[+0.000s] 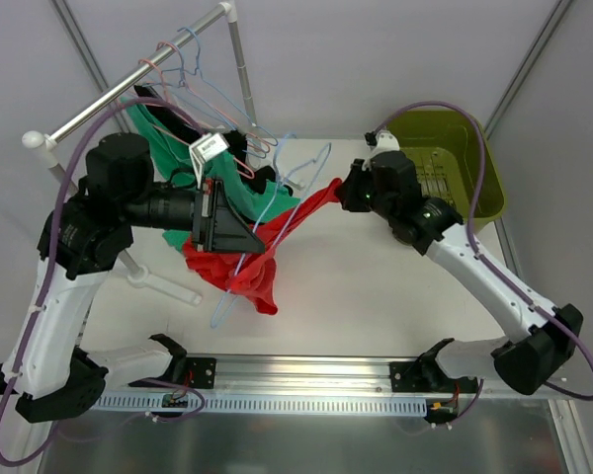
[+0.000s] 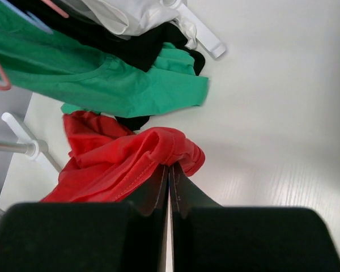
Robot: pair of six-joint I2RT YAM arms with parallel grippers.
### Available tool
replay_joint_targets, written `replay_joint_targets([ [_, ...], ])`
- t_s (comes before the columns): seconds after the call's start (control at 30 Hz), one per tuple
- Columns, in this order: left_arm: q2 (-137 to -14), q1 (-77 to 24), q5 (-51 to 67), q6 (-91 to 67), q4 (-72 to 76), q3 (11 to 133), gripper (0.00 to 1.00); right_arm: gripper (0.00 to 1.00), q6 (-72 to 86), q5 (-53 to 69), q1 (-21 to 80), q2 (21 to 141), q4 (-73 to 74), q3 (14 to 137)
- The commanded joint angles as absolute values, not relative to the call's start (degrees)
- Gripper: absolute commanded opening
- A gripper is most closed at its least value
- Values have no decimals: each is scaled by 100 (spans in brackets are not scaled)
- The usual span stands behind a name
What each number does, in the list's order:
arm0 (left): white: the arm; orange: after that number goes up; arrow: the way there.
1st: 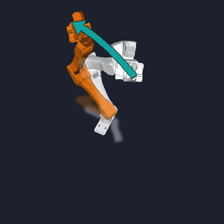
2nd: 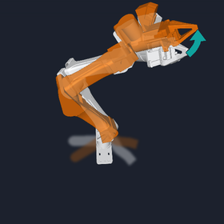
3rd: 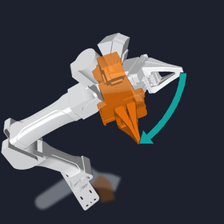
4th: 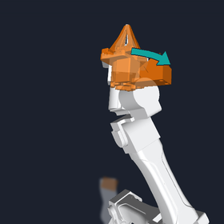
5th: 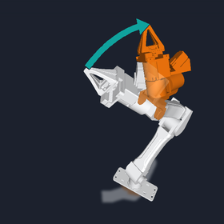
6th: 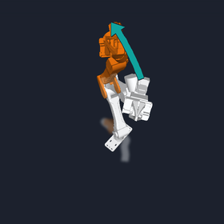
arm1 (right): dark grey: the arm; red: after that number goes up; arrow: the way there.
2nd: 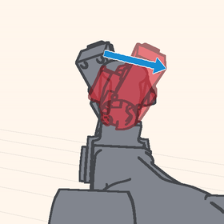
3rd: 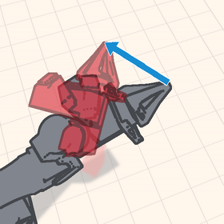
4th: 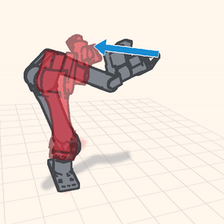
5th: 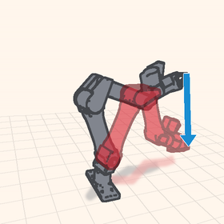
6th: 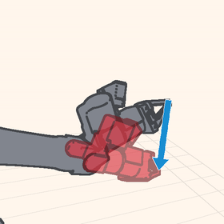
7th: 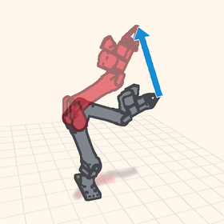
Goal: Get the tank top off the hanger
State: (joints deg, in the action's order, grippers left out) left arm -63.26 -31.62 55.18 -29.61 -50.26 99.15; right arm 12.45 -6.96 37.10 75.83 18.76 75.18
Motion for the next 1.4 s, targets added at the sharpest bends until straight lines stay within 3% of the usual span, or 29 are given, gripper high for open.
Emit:
replay_joint_targets([
  [0.0, -6643, -3287, 5152, -2866, -4755, 10931, 0, 0, 1072, -1037, 3657, 6394, 2179, 7532],
  [0.17, -7724, -3787, 3624, -2243, -4553, 12768, 0, 1, 608, -1397, 3446, 5582, 3382, 8181],
  [0.3, -8208, -4463, 1964, -927, -4079, 13017, 0, 0, 457, -1205, 3445, 5300, 3937, 8481],
  [0.4, -8253, -4500, 934, -389, -3219, 12298, 0, 0, 562, -608, 3437, 5309, 4306, 8245],
  [0.47, -8043, -4526, 373, -72, -2326, 11159, 0, 0, 781, -142, 3454, 5291, 4412, 7773],
  [0.73, -6699, -4693, -869, 176, -26, 8825, 0, 1, 1169, -70, 4218, 5334, 4351, 6662],
  [0.77, -6610, -4728, -870, 132, 113, 8737, 0, 2, 1186, -70, 4280, 5387, 4324, 6645],
  [0.8, -6514, -4763, -931, 27, 132, 8562, 0, 16, 1187, 139, 4289, 5492, 4272, 6627],
  [0.87, -6171, -4895, -940, -174, 184, 8307, 0, 24, 1160, 211, 4298, 5616, 4219, 6679],
  [0.93, -5786, -5009, -1132, -176, 456, 7789, 0, 46, 1143, 263, 4307, 5765, 4158, 6750],
  [1.03, -5309, -5089, -1125, 174, 1264, 6875, 0, 45, 1107, 500, 4307, 5897, 3965, 6785],
  [1.1, -5169, -5115, -1213, 377, 1581, 6489, 0, 54, 1160, 562, 4307, 5967, 3903, 6811],
  [1.37, -5062, -5282, -1913, 1222, 1592, 6572, 0, 58, 1169, 686, 4315, 6029, 3771, 6776],
])
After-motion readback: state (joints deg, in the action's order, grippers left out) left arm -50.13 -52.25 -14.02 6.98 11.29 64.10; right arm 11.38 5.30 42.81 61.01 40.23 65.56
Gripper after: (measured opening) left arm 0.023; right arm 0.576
